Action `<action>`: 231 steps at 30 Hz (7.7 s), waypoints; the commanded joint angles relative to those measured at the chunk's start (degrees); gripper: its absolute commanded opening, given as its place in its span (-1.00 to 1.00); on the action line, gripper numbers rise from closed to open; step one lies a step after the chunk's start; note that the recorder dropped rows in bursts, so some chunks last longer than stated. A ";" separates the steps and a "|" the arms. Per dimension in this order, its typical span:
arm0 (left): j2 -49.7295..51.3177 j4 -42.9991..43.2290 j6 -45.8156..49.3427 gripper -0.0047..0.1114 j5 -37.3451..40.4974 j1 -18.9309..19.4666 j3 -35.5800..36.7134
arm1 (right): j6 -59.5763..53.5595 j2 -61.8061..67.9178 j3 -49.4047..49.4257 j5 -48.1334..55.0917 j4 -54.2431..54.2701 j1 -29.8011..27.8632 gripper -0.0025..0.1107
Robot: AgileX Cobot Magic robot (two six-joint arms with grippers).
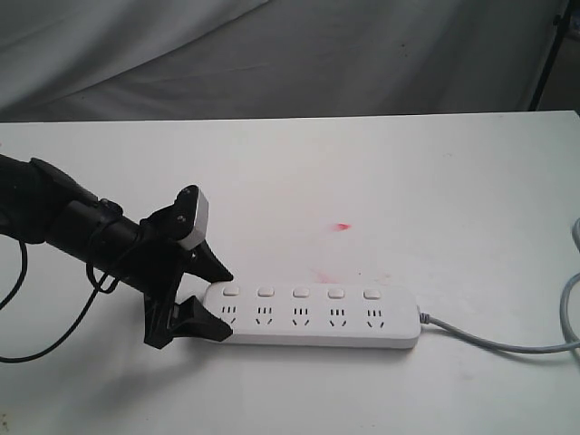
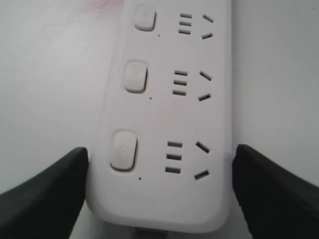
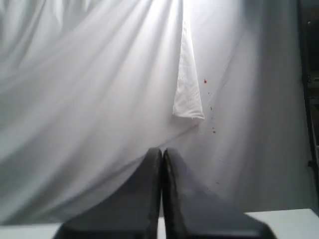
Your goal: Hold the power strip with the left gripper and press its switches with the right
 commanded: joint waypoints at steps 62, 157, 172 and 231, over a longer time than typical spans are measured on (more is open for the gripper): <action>0.19 -0.70 0.10 -0.16 -0.31 -0.28 0.04 | -74.08 100.43 -92.55 74.84 32.65 6.42 -0.96; 0.19 -0.70 0.10 -0.16 -0.41 -0.28 0.04 | -108.28 124.92 -78.58 49.20 59.46 18.97 0.88; 0.19 -0.70 0.10 -0.16 -0.41 -0.28 0.04 | -108.50 126.06 -78.58 49.56 62.01 18.97 0.88; 0.19 -0.70 0.10 -0.16 -0.41 -0.28 0.04 | -106.93 125.56 -78.58 44.74 58.58 21.01 0.88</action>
